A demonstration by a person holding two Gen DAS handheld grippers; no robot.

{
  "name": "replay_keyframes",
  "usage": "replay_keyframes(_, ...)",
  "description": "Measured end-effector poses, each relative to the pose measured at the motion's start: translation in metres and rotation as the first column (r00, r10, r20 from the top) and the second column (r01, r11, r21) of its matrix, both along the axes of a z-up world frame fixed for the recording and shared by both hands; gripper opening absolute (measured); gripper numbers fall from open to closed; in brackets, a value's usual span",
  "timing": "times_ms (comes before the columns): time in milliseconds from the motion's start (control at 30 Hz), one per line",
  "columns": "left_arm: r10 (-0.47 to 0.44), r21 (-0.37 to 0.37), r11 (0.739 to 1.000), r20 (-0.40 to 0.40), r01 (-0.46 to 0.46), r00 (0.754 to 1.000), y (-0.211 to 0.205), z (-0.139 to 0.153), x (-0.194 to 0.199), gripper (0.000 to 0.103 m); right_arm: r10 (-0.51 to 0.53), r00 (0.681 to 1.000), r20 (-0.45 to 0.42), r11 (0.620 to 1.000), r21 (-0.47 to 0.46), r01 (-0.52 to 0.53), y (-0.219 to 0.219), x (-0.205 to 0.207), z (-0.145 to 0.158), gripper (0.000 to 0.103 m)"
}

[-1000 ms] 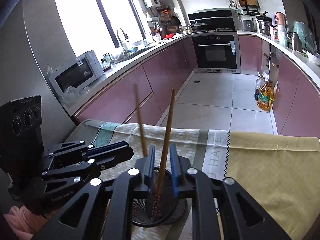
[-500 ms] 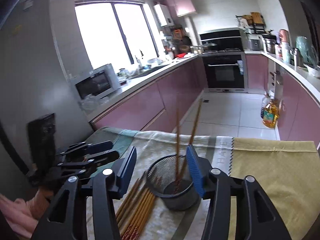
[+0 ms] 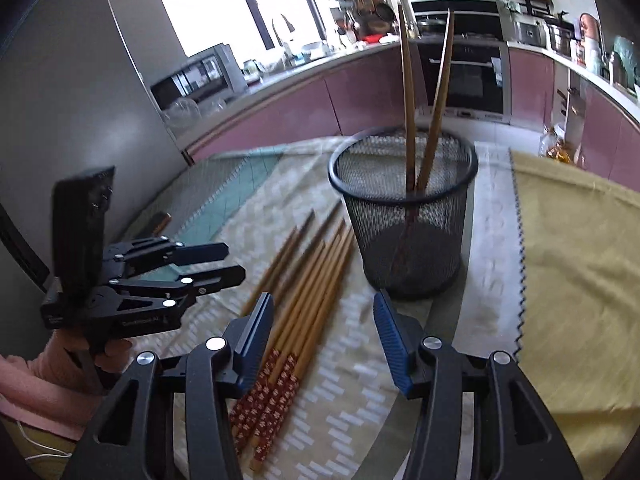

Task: Organize utensils
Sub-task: 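Open the right gripper to release the chopstick in the holder while the left gripper releases its own, then close the right gripper on another wooden chopstick while the left gripper grasps one too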

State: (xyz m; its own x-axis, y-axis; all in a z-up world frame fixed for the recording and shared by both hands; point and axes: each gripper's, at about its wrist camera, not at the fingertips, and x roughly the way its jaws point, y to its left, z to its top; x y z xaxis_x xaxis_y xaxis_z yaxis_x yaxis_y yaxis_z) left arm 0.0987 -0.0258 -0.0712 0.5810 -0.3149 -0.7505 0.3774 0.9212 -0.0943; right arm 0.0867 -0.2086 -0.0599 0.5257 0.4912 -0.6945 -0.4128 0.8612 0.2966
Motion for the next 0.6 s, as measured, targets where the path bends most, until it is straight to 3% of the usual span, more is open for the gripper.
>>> replay_keyframes(600,0.011,0.037,0.999,-0.042,-0.009,0.999,-0.005,-0.02,-0.009,0.046,-0.022,1.0,-0.009,0.994,-0.106,0.021,0.028,-0.004,-0.025,0.043)
